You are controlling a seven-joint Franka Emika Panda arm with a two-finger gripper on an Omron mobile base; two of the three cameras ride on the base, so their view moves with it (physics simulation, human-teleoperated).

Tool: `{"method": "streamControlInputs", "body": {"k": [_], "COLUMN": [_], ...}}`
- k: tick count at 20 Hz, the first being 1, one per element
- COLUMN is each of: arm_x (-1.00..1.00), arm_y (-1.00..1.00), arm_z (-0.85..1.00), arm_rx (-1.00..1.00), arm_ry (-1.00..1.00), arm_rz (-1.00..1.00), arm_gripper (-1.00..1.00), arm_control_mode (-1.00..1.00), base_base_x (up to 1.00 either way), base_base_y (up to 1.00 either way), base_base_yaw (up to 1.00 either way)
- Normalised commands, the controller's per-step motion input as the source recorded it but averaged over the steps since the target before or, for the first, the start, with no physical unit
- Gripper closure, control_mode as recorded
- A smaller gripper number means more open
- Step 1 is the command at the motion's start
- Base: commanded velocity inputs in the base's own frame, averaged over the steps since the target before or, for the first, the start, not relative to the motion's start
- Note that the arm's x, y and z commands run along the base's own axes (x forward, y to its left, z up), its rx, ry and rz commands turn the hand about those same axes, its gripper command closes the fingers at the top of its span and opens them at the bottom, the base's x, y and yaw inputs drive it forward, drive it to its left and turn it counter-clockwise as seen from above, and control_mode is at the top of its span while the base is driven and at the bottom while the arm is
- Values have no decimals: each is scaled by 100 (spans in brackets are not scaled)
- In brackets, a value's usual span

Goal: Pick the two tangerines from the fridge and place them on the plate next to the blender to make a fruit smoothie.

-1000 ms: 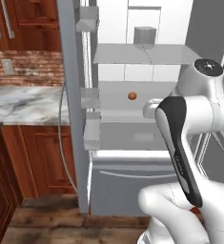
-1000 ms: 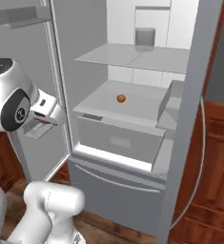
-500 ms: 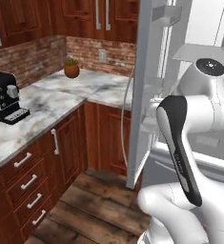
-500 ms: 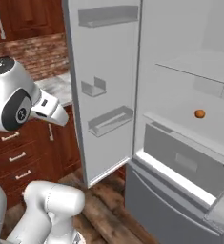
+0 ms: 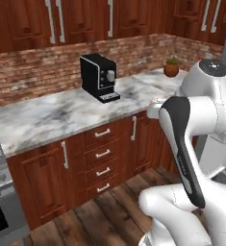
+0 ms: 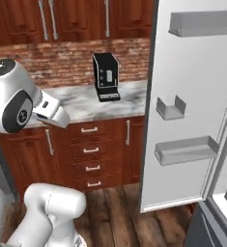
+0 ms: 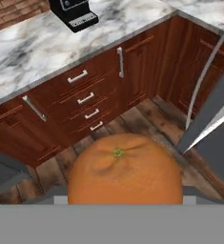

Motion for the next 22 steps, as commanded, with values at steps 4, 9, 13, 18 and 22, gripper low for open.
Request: {"method": "streamControlInputs", "body": {"k": [4, 9, 13, 18, 22], "arm_x": [0, 0, 0, 0, 0], "arm_y": [0, 0, 0, 0, 0], "arm_z": [0, 0, 0, 0, 0], "arm_rx": [0, 0, 0, 0, 0], "arm_ry": [0, 0, 0, 0, 0], "arm_rz": [0, 0, 0, 0, 0], "arm_gripper": [100, 100, 100, 100, 100], "arm_control_mode": [100, 100, 100, 100, 100], "base_base_x": [-2, 0, 13, 45, 97], "base_base_y": [10, 11, 11, 5, 1], "base_base_yaw": [79, 56, 37, 27, 11]}}
